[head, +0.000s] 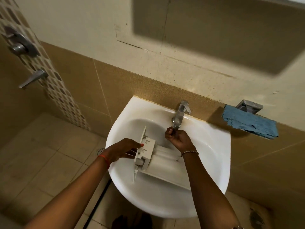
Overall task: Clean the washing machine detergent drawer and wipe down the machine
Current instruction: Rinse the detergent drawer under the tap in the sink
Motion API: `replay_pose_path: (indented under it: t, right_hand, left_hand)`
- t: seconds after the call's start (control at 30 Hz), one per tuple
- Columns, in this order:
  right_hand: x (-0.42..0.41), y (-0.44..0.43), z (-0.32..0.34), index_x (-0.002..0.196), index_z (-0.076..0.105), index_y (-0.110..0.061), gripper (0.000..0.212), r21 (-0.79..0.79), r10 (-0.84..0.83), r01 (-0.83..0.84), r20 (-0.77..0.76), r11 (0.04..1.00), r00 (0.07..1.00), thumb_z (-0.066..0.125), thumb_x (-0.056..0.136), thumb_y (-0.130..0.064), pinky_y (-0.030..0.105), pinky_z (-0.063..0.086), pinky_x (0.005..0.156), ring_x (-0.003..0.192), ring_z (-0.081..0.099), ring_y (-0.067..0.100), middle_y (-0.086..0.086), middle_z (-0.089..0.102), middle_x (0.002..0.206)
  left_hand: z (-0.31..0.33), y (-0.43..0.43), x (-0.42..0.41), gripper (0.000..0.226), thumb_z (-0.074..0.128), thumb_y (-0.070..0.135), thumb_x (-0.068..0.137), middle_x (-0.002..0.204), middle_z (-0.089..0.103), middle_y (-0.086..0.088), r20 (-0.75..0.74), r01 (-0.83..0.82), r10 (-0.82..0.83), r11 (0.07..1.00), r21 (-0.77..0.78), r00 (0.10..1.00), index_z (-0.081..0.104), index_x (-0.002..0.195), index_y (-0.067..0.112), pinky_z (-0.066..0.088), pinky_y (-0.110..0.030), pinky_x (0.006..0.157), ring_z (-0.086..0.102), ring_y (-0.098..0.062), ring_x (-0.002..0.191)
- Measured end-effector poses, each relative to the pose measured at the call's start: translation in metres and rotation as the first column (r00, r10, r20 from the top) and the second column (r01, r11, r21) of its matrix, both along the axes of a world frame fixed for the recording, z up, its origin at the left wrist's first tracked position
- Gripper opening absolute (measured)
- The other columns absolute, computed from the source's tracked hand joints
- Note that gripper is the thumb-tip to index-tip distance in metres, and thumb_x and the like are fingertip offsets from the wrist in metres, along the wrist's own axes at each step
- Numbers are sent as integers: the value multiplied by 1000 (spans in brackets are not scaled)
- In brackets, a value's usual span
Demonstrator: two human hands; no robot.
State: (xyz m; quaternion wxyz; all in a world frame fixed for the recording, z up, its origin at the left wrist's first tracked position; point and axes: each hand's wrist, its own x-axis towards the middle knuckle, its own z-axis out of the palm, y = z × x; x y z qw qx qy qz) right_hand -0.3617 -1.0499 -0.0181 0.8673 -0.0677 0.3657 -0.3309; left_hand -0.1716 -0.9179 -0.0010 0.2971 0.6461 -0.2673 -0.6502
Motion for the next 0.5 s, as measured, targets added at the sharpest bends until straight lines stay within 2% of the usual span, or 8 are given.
replay_pose_path:
  t: [0.07, 0.1, 0.17, 0.27, 0.37, 0.43, 0.5]
  right_hand:
    - [-2, 7, 5, 57, 50, -5, 25, -55, 166, -167, -22, 984, 986, 57, 42, 14, 22, 37, 41, 46, 46, 14, 6, 46, 53]
    - [-2, 11, 10, 57, 51, -7, 25, -70, 254, -258, -60, 964, 965, 58, 44, 13, 21, 38, 39, 44, 46, 14, 5, 46, 53]
    - [3, 20, 21, 60, 52, -10, 18, -87, 364, -382, -177, 920, 915, 50, 65, 8, 18, 38, 39, 44, 47, 12, 2, 47, 53]
    - [11, 31, 34, 74, 54, -6, 26, -139, 484, -551, -335, 823, 808, 34, 91, -2, 19, 47, 47, 50, 59, 15, 5, 59, 58]
    - [17, 41, 45, 85, 59, 7, 30, -197, 542, -680, -468, 706, 698, 35, 97, -7, 30, 57, 68, 71, 68, 26, 17, 67, 76]
    - [16, 43, 49, 86, 59, 8, 30, -172, 556, -713, -514, 680, 654, 36, 98, -8, 29, 56, 70, 78, 64, 28, 19, 63, 83]
    - [11, 41, 48, 84, 58, 6, 29, -143, 516, -679, -545, 720, 661, 37, 97, -8, 27, 56, 65, 77, 61, 27, 19, 61, 82]
  left_hand:
    - [1, -2, -2, 23, 61, 24, 88, 91, 69, -6, 24, -20, 20, 1000, -13, 1000, 62, 103, 7, 56, -24, 69, 67, -15, 75]
    - [2, -3, -4, 24, 61, 24, 88, 91, 68, -7, 30, -36, 36, 999, -20, 999, 61, 104, 6, 55, -24, 67, 66, -16, 75]
    - [2, -5, -8, 26, 60, 24, 89, 89, 66, -7, 38, -64, 66, 997, -42, 997, 60, 105, 4, 53, -23, 63, 64, -18, 75]
    - [3, -8, -16, 27, 58, 23, 90, 86, 64, -8, 58, -117, 121, 991, -59, 991, 59, 105, 0, 50, -25, 60, 62, -20, 73]
    - [3, -11, -22, 28, 55, 24, 92, 83, 62, -11, 96, -171, 175, 984, -54, 980, 57, 105, -1, 48, -29, 59, 60, -22, 72]
    - [3, -12, -24, 30, 54, 24, 92, 81, 60, -10, 104, -197, 201, 979, -50, 974, 56, 107, -2, 48, -29, 58, 59, -22, 71]
    - [4, -11, -25, 30, 54, 24, 92, 81, 60, -9, 104, -209, 213, 977, -45, 971, 56, 107, -2, 47, -29, 58, 59, -21, 70]
